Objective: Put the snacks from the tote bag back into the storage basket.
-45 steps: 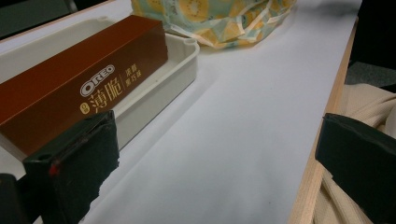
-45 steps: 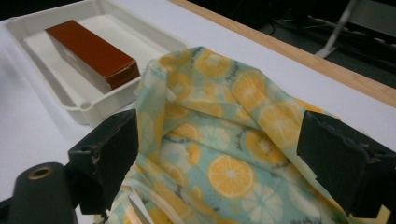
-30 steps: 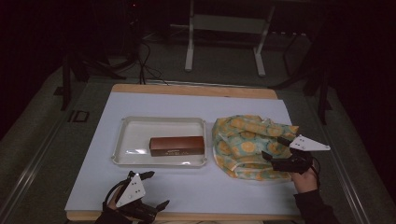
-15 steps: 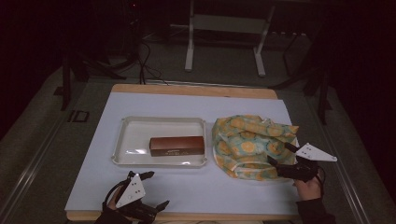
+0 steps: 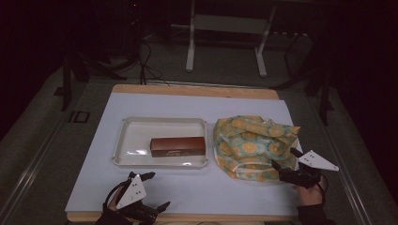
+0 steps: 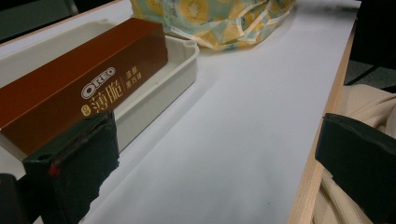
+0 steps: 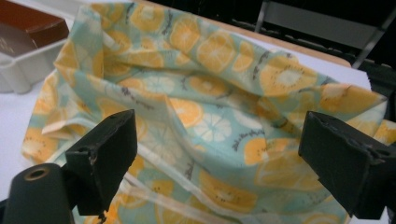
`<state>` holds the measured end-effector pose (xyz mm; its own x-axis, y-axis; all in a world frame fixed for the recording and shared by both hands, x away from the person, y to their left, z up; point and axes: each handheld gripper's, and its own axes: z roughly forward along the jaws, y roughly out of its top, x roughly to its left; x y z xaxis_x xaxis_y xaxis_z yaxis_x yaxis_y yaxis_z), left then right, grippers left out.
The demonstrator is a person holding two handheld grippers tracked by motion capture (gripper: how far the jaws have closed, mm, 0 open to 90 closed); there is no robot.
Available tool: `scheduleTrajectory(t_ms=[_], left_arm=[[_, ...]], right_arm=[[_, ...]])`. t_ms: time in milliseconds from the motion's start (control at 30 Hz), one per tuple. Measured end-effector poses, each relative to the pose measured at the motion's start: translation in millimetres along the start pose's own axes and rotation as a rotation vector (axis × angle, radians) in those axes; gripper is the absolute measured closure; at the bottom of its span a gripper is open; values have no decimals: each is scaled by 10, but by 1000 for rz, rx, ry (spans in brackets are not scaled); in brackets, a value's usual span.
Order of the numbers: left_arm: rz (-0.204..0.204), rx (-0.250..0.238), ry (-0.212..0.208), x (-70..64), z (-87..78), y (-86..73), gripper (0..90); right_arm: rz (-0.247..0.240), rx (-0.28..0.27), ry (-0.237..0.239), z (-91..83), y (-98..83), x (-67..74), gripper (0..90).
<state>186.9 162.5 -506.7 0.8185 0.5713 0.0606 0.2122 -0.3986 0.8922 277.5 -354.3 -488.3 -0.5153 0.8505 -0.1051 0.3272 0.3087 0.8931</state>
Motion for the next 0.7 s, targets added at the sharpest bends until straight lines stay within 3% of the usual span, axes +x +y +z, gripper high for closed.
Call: scheduleTrajectory(t_ms=[167, 300, 533, 700], left_arm=[[0, 2, -3, -4, 5, 1, 0], [0, 1, -5, -3, 0, 1, 0], [-3, -5, -1, -7, -18, 4, 0], [0, -4, -2, -9, -18, 5, 0]], right_arm=[[-10, -10, -40, 13, -28, 66, 116], [-37, -5, -43, 47, -40, 101, 111], [-124, -36, -101, 77, -59, 199, 110], [-147, -36, -99, 107, -62, 242, 110]])
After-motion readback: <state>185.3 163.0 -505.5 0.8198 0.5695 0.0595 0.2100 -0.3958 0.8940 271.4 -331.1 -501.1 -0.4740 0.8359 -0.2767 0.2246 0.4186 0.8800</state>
